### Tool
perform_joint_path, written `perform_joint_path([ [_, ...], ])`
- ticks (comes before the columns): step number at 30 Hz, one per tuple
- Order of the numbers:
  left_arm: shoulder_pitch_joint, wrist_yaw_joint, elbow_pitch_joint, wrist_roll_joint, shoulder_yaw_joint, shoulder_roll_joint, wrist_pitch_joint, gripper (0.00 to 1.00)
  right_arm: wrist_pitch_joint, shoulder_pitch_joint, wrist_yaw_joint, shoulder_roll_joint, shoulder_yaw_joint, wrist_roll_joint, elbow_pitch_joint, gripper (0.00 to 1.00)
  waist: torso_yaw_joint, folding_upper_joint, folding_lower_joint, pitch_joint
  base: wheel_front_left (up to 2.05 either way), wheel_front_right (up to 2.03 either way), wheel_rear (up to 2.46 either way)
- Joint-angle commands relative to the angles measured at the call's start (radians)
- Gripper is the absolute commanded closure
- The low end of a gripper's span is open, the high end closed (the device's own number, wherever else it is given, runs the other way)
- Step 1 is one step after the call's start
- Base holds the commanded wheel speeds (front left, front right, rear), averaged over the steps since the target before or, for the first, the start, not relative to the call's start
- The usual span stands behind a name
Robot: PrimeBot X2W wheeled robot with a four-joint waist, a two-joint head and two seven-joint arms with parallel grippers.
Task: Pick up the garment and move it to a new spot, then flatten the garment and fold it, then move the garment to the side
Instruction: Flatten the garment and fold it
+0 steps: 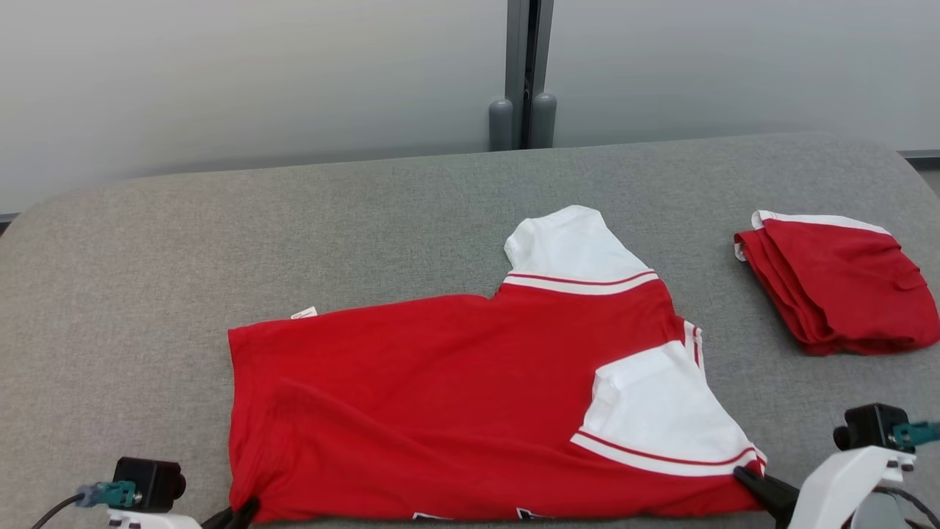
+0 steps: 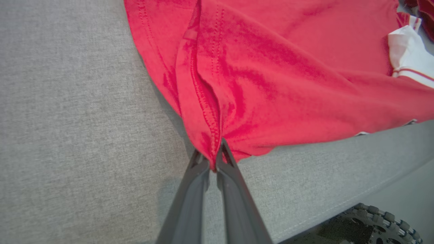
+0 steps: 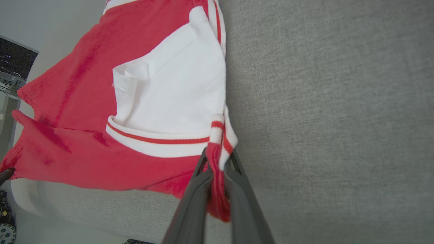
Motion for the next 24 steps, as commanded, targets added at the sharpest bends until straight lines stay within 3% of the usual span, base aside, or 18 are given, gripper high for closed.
perform_joint_path([
  [1, 0.016, 0.016, -0.019, -0.009, 0.004, 0.023, 0.001, 1.00, 0.018, 0.023, 0.000, 0.005, -0.019, -0.013, -0.025, 1.00, -0.003, 0.0000, 0.0000, 0.005, 0.00, 0.00, 0.00],
  [7, 0.056, 0.057, -0.114, -0.025, 0.003, 0.076, 0.017, 1.00, 0.123, 0.112, 0.000, 0.075, -0.095, -0.079, -0.150, 0.99, -0.008, 0.0000, 0.0000, 0.016, 0.00, 0.00, 0.00],
  [8, 0.062, 0.063, -0.124, -0.029, 0.001, 0.080, 0.022, 1.00, 0.136, 0.122, 0.000, 0.086, -0.100, -0.088, -0.165, 0.86, -0.010, 0.0000, 0.0000, 0.015, 0.00, 0.00, 0.00],
  [9, 0.065, 0.068, -0.131, -0.035, 0.000, 0.083, 0.027, 0.53, 0.145, 0.127, 0.000, 0.094, -0.107, -0.096, -0.180, 0.69, -0.011, 0.0000, 0.0000, 0.015, 0.00, 0.00, 0.00],
  [10, 0.066, 0.072, -0.138, -0.038, 0.001, 0.084, 0.029, 0.00, 0.151, 0.129, 0.000, 0.101, -0.115, -0.102, -0.193, 0.00, -0.012, 0.0000, 0.0000, 0.015, 0.00, 0.00, 0.00],
  [17, 0.045, 0.115, -0.168, -0.027, 0.030, 0.114, 0.010, 0.00, 0.134, 0.095, 0.000, 0.122, -0.152, -0.120, -0.274, 0.00, -0.014, 0.0000, 0.0000, 0.012, 0.00, 0.00, 0.00],
  [24, -0.018, 0.150, -0.171, 0.014, 0.081, 0.130, -0.043, 0.00, 0.019, -0.001, 0.000, 0.116, -0.171, -0.152, -0.305, 0.00, -0.007, 0.0000, 0.0000, 0.021, 0.00, 0.00, 0.00],
])
